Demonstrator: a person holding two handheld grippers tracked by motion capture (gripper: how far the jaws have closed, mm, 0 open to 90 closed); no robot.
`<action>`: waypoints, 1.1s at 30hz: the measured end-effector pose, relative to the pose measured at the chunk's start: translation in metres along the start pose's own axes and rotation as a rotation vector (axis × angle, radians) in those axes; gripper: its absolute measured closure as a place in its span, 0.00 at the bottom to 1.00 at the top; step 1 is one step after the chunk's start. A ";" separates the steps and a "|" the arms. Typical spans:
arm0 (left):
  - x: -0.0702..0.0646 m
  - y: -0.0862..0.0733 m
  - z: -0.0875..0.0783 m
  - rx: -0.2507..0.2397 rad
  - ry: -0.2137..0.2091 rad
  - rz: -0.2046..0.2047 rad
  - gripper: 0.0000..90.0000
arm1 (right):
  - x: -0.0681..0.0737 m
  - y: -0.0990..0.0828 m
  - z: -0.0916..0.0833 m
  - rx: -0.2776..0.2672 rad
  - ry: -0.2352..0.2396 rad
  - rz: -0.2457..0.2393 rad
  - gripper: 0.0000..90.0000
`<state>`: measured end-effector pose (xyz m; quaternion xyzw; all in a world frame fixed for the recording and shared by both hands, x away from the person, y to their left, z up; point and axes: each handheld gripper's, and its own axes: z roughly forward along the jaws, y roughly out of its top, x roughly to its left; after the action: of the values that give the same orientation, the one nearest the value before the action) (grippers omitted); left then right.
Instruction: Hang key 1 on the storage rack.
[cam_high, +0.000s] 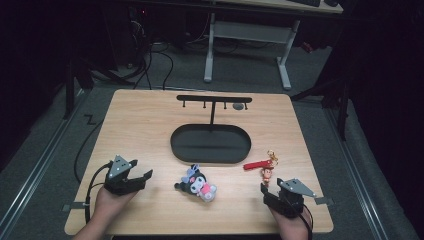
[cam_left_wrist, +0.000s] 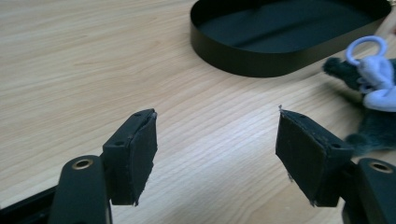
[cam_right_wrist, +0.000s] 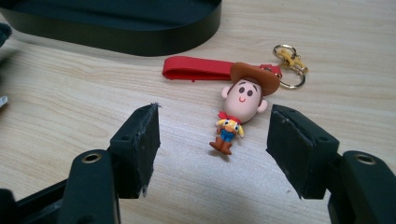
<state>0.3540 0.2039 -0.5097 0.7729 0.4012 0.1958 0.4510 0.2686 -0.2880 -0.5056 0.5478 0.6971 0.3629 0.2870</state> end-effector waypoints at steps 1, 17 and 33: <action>0.000 0.000 0.000 0.000 0.000 0.000 0.34 | 0.000 0.000 0.000 0.000 0.000 0.000 0.39; -0.003 -0.002 0.007 0.028 0.004 0.032 0.34 | -0.008 -0.003 0.000 -0.001 0.014 0.004 0.44; -0.005 -0.004 0.011 0.052 0.003 0.071 0.32 | -0.005 -0.002 0.002 0.025 0.014 -0.011 0.42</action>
<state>0.3566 0.1947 -0.5182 0.7977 0.3793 0.2021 0.4230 0.2706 -0.2924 -0.5081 0.5451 0.7066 0.3561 0.2772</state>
